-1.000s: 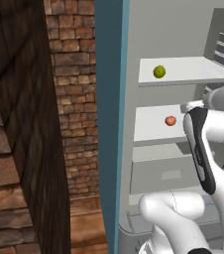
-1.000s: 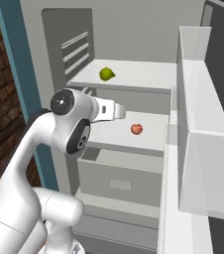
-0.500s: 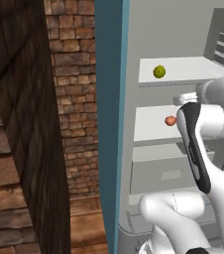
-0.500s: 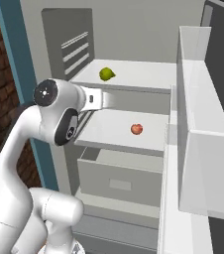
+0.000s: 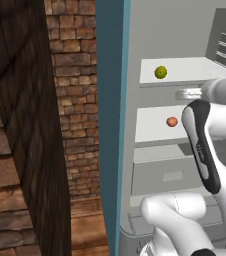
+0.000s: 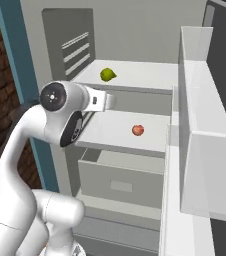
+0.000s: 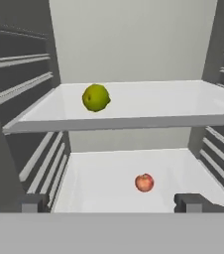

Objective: Retrieve the pear and peach from the fridge and place them into the bowl on the dining table.

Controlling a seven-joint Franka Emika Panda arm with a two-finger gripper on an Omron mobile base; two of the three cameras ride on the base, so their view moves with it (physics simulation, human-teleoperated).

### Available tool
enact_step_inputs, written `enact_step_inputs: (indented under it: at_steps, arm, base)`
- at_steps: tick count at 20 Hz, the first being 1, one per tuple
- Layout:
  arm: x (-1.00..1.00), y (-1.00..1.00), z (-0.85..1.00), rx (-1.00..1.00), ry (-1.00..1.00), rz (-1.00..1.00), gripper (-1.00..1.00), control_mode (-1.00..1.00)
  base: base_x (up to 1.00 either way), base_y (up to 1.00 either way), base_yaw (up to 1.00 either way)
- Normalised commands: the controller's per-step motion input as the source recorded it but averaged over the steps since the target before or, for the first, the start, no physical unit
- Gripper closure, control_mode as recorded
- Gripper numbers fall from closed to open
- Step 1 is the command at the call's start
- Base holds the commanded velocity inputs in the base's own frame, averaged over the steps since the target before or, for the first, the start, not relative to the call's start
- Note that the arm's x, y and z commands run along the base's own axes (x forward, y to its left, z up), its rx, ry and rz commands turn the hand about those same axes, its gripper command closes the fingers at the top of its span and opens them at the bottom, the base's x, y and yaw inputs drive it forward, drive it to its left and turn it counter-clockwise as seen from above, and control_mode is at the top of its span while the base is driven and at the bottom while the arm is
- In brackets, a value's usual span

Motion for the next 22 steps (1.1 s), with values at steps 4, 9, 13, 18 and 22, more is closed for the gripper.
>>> enact_step_inputs:
  at_steps: [4,9,13,18,22]
  arm:
    - [0.23,0.00,0.28,0.11,0.00,0.16,-1.00,-1.00]
    - [0.38,0.12,0.15,-0.02,0.00,0.09,-1.00,-1.00]
    - [0.43,0.04,0.00,-0.03,0.00,0.02,-1.00,-1.00]
    - [0.55,0.00,0.00,0.00,0.04,0.00,-1.00,-1.00]
    - [0.74,0.01,0.00,0.00,0.10,0.00,-1.00,-1.00]
  base:
    - [0.00,0.00,0.00]
    - [0.00,0.00,0.00]
    - [0.00,0.00,0.00]
    - [0.00,0.00,0.00]
    - [0.00,0.00,0.00]
